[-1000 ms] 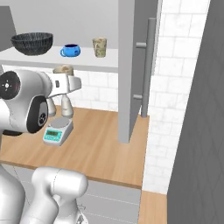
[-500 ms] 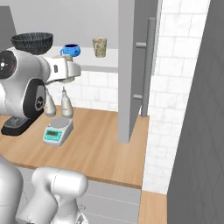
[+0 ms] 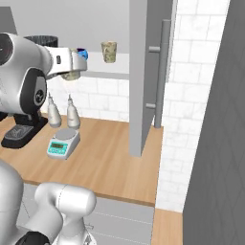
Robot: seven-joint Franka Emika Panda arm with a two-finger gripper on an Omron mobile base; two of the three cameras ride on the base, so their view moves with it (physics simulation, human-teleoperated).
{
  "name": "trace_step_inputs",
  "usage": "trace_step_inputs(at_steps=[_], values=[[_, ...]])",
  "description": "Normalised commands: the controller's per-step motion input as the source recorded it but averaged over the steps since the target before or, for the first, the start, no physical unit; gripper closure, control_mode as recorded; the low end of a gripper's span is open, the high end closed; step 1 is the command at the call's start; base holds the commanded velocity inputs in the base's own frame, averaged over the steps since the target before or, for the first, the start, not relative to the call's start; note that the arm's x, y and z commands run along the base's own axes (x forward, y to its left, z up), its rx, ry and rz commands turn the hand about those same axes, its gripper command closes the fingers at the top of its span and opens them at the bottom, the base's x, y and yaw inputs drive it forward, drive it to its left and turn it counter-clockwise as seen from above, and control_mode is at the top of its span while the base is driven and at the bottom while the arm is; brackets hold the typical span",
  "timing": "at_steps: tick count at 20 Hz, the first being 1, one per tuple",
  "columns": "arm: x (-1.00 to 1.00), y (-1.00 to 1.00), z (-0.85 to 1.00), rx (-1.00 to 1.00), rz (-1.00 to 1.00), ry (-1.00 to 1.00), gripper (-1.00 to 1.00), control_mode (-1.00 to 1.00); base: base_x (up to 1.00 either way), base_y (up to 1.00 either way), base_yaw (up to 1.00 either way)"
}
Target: Gather all objects into one cabinet and sort the glasses and bowls to opposite sides.
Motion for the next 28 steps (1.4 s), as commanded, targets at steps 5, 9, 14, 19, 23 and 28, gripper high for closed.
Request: trace_step_inputs(at_steps=[5, 9, 14, 19, 23, 28], values=[[0.33, 0.0, -0.02, 0.0, 0.0, -0.16, 1.0, -1.0, 0.0, 0.0, 0.0], [0.37, 0.0, -0.01, 0.0, 0.0, -0.34, 1.0, -1.0, 0.0, 0.0, 0.0], [0.27, -0.17, 0.04, 0.04, 0.0, -0.06, 1.0, -1.0, 0.0, 0.0, 0.0], [0.04, -0.34, 0.34, 0.07, -0.01, 0.45, 1.0, -1.0, 0.0, 0.0, 0.0], [0.11, -0.41, 0.42, 0.03, 0.0, 0.53, 1.0, -1.0, 0.0, 0.0, 0.0], [0.17, -0.25, 0.25, 0.02, 0.0, 0.32, 1.0, -1.0, 0.0, 0.0, 0.0]])
